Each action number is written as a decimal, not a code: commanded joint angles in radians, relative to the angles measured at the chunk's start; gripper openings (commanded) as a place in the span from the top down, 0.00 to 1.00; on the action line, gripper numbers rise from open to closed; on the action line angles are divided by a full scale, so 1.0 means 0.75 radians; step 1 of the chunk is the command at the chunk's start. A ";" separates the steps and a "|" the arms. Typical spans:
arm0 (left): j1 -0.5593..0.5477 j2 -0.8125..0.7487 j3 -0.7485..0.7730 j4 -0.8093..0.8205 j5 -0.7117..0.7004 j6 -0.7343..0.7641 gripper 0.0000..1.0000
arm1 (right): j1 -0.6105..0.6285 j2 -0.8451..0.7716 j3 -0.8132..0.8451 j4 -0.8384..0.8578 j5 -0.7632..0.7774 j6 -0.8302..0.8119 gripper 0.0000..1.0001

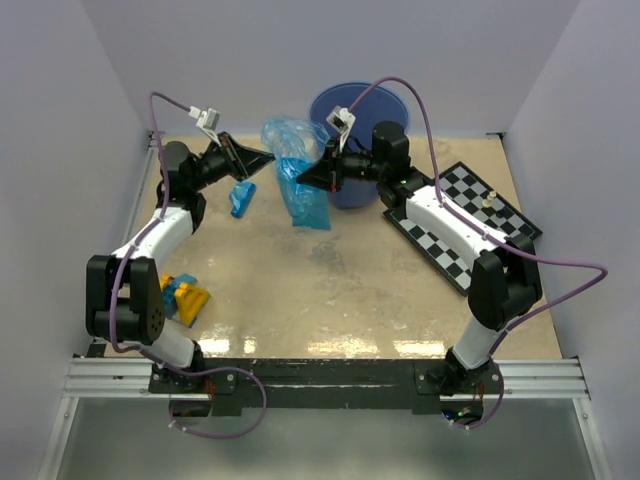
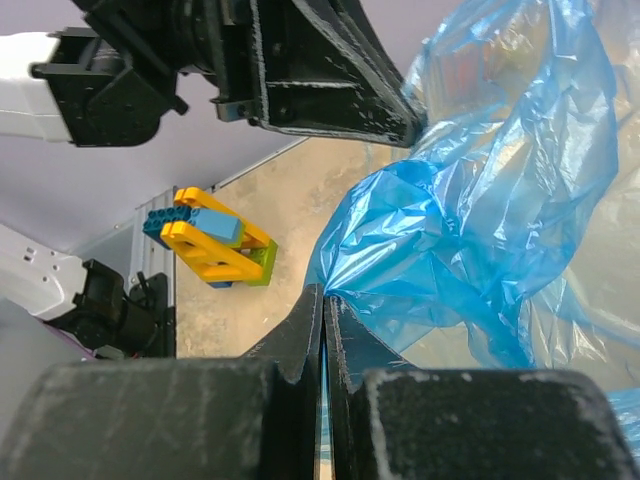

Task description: Put the trash bags into the trash bin

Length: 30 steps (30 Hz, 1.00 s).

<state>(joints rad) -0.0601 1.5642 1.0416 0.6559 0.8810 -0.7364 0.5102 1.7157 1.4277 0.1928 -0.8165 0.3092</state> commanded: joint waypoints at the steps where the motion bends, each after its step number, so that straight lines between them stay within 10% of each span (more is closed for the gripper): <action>1: 0.025 -0.124 -0.002 -0.062 -0.058 0.104 1.00 | -0.007 -0.060 0.035 -0.022 0.035 -0.058 1.00; 22: 0.139 -0.639 -0.070 -0.958 -0.412 0.779 1.00 | -0.022 -0.158 -0.196 -0.333 0.680 -0.300 1.00; 26: 0.141 -0.687 -0.121 -0.993 -0.406 0.784 1.00 | -0.022 -0.187 -0.208 -0.351 0.367 -0.402 0.50; 30: 0.148 -0.705 -0.129 -1.032 -0.422 0.706 1.00 | -0.014 -0.232 -0.212 -0.400 0.340 -0.581 0.39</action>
<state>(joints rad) 0.0391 1.0672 0.9516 -0.0975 0.5922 -0.1799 0.4965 1.6215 1.2655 -0.0830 -0.4870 0.0250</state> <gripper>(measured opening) 0.012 0.598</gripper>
